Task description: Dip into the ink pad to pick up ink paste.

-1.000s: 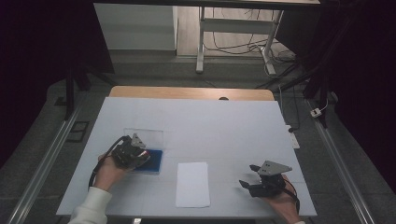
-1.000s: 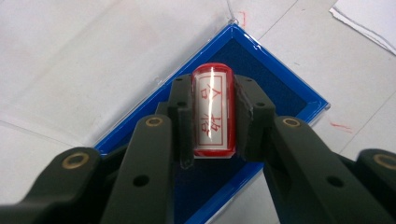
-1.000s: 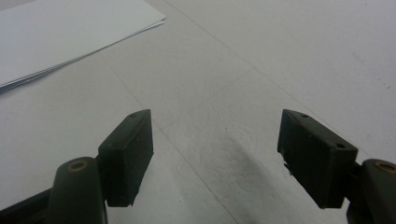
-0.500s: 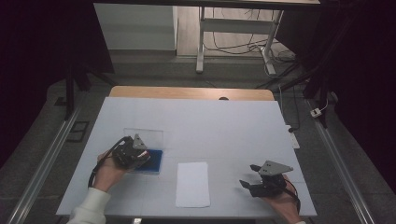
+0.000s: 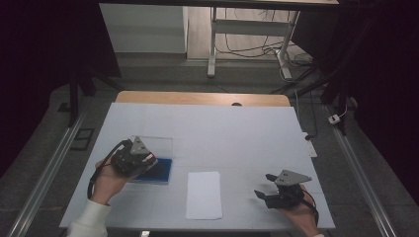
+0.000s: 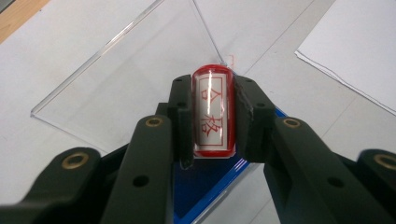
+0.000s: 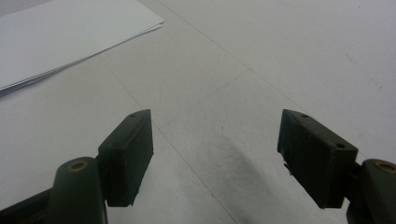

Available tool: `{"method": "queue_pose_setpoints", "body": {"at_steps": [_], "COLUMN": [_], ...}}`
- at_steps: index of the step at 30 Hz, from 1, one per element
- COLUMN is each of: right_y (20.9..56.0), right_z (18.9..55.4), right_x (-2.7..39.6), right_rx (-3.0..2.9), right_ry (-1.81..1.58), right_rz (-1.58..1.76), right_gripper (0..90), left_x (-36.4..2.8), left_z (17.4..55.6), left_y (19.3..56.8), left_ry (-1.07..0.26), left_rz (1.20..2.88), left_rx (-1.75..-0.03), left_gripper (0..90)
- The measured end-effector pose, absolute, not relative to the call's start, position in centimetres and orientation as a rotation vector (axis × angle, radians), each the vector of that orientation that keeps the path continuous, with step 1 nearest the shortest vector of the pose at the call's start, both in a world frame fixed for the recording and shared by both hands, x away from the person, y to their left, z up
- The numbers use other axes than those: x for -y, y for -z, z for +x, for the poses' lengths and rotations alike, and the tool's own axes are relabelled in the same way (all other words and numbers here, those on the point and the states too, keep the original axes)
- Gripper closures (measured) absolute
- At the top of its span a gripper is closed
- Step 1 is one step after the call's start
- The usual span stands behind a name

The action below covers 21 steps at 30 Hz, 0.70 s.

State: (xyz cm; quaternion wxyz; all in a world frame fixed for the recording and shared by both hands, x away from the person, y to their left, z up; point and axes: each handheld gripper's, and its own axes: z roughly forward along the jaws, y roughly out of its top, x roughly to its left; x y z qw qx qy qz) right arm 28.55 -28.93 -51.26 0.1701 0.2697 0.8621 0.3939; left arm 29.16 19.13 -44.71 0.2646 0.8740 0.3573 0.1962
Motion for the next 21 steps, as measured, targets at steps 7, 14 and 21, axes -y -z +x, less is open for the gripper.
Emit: {"method": "queue_pose_setpoints", "body": {"at_steps": [7, 14, 21], "right_y": [51.3, 51.3, 51.3], "right_z": [28.5, 28.6, 28.6], "right_x": [29.0, 29.0, 29.0], "right_rx": [-2.449, -2.448, -2.449], "right_ry": [-1.121, -1.127, -1.126], "right_rz": [0.768, 0.767, 0.767], "right_gripper": [26.9, 26.9, 26.9], "left_x": [-19.6, -19.9, -19.9], "left_z": [29.4, 29.5, 29.9], "left_y": [45.1, 45.3, 46.1], "left_ry": [-0.513, -0.51, -0.482], "left_rz": [2.364, 2.359, 2.381], "left_rx": [-0.985, -1.004, -1.017], "left_gripper": [70.1, 70.1, 70.1]}}
